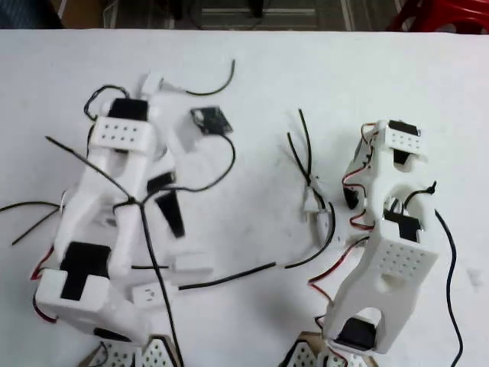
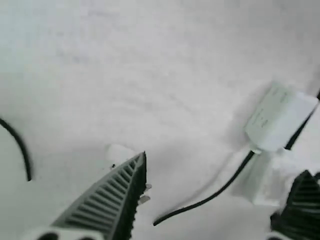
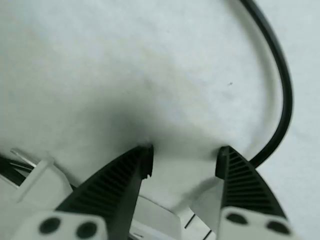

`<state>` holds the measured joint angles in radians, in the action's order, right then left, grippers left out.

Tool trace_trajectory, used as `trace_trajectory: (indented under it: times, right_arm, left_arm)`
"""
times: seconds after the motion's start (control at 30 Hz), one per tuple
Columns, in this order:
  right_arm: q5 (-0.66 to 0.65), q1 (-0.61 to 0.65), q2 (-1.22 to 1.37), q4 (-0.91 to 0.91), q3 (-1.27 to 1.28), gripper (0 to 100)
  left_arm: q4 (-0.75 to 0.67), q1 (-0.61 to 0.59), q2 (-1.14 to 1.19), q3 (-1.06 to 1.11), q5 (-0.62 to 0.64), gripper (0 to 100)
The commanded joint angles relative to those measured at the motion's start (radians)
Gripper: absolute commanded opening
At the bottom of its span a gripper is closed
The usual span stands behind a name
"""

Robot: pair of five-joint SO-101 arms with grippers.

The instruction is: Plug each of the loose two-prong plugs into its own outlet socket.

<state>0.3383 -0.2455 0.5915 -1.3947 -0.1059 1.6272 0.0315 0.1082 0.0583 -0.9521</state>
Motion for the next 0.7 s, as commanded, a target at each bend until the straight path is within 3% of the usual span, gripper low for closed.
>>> trace_trajectory:
  times: [0.0,0.23,0.57,0.67]
  right_arm:
    - [-0.005,0.005,0.012,0.028,-0.035,21.2]
    - [-0.008,0.005,0.012,0.028,-0.035,21.2]
    - [-0.011,0.005,0.012,0.03,-0.035,21.2]
    - [-0.011,0.005,0.012,0.031,-0.035,21.2]
  left_arm:
    - [0.057,0.056,-0.035,0.094,-0.081,42]
    - [-0.121,0.07,-0.035,0.324,-0.186,42]
    - [-0.394,0.094,-0.027,0.445,-0.178,42]
    - [-0.471,0.114,-0.027,0.482,-0.094,42]
